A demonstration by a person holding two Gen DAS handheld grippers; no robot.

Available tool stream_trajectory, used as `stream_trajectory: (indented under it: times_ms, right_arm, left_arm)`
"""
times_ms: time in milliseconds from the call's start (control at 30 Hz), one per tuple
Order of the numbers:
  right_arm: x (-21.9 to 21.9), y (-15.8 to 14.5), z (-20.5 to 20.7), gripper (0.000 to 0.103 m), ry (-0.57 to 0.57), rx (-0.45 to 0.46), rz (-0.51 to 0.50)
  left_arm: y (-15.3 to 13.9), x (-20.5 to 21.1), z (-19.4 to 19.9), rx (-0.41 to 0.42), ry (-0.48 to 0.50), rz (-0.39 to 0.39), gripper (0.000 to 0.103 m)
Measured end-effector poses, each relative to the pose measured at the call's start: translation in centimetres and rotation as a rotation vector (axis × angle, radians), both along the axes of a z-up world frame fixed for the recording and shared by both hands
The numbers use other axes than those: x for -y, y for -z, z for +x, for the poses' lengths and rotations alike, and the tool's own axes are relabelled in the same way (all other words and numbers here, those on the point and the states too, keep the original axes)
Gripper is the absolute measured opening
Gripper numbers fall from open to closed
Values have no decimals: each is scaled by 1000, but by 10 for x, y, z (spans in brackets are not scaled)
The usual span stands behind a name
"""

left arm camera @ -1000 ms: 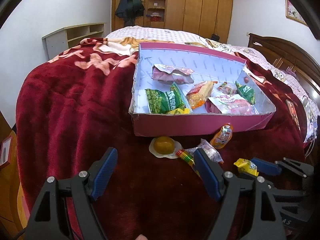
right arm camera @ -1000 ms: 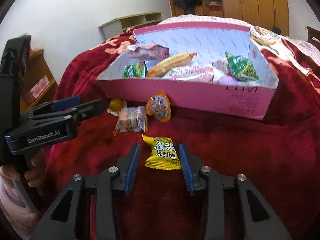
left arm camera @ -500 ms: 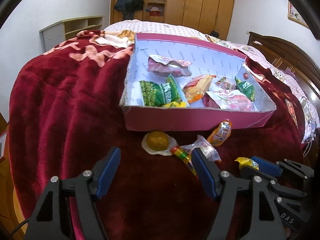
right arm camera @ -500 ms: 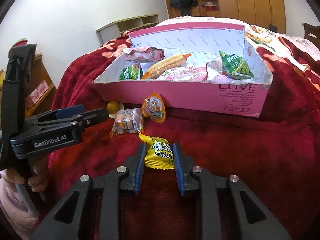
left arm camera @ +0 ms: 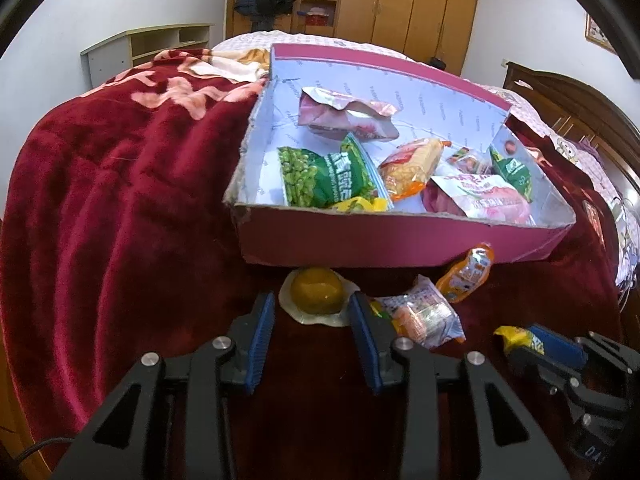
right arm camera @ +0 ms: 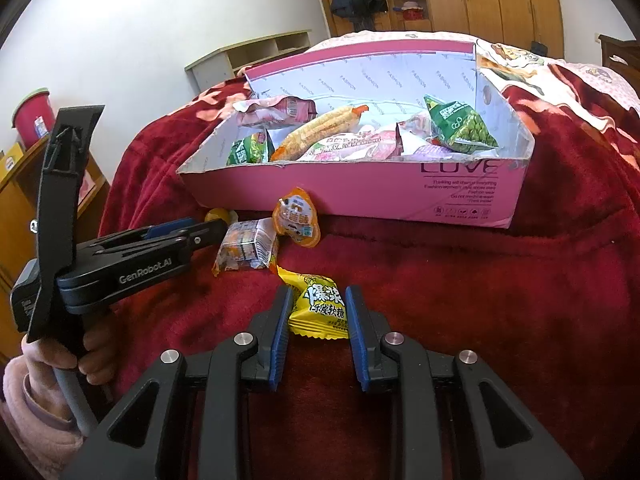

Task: Organize snacks
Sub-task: 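Grasp the yellow round snack with the left tool while the right grasps the yellow candy bag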

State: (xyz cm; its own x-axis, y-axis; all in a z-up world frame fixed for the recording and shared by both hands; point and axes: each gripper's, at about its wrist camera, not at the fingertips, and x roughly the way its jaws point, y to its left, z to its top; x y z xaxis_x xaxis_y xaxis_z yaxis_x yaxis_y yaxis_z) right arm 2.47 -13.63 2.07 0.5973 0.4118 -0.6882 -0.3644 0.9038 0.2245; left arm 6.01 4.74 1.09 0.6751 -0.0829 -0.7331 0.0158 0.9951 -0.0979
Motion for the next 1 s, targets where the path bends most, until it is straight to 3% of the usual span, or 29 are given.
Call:
stream_trajectory:
  times_ms: [467,633,833,1000]
  right_arm:
    - [-5,8,5,28,0,-28,-17]
    - [-6,9,5,28,1,-29,-31]
    - [-8,11,5,30,-3,-34,-37]
    - [-8,12,6,30,-3,-33,-35]
  left_arm:
    - [13,5,11,-37,6,7,45]
    - [12,13,9,-40,3,64,46]
    - [13,13,8,-44,-1,50,50]
    - [15,21,6,-41,-2,101,53]
